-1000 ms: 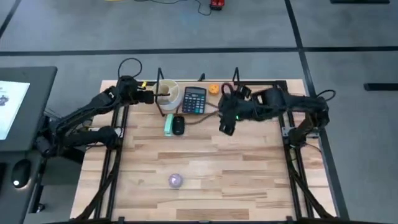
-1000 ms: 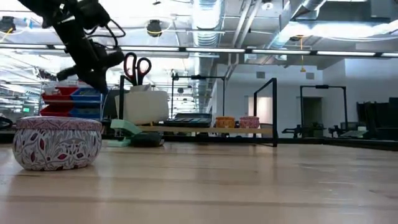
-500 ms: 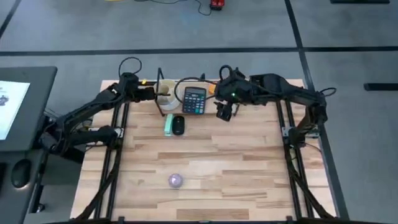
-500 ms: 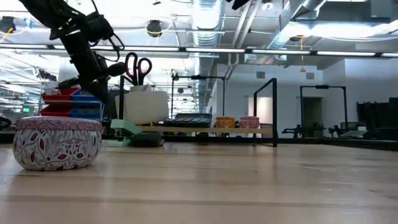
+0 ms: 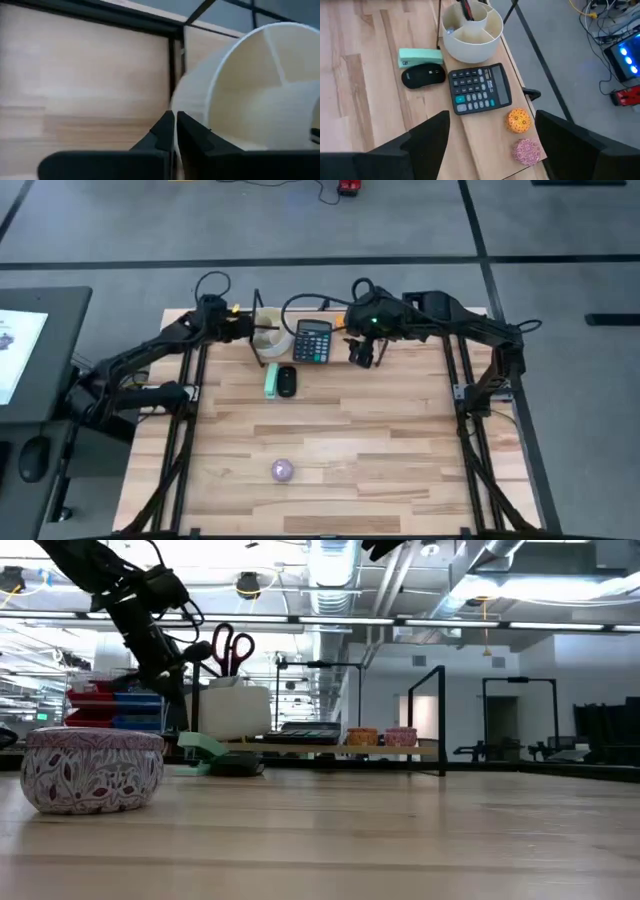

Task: Stock shelves
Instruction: Adjust the white pen organizer

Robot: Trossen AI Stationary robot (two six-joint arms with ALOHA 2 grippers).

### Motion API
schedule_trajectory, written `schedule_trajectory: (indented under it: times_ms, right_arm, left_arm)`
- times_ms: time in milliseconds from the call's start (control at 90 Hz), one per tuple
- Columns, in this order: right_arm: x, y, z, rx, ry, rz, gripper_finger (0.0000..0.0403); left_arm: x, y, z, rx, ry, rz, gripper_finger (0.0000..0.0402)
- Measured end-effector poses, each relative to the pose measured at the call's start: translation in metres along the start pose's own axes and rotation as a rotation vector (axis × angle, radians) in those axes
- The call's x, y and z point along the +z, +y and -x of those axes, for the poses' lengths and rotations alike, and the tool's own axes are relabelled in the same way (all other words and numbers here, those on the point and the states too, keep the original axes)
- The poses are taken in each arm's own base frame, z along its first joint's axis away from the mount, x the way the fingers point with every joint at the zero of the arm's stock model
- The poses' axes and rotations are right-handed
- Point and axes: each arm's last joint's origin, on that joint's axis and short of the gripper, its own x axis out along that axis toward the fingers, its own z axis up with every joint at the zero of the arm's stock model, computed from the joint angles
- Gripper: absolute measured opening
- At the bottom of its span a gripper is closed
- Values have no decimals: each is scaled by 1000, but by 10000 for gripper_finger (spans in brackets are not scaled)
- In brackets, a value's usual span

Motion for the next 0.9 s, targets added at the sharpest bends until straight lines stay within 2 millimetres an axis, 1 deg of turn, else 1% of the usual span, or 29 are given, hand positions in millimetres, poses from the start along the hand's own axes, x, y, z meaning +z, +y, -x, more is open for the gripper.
schedule_trajectory:
  times_ms: [89, 244, 444, 778, 900]
  right_arm:
    - [0, 0, 0, 0, 0, 0, 282]
    - [0, 0, 0, 0, 1, 0, 282]
    - [0, 0, 0, 1, -2, -1, 282]
    - [1, 0, 0, 0, -7, -6, 282]
    - [1, 0, 0, -1, -6, -36, 282]
  left_arm:
    - [2, -3, -3, -38, -12, 18, 0]
    - [1, -5, -7, -56, 2, 21, 0]
    - [1, -10, -7, -109, 4, 6, 0]
    - [-1, -11, -6, -114, 11, -10, 0]
    - [1, -11, 0, -98, -25, -48, 0]
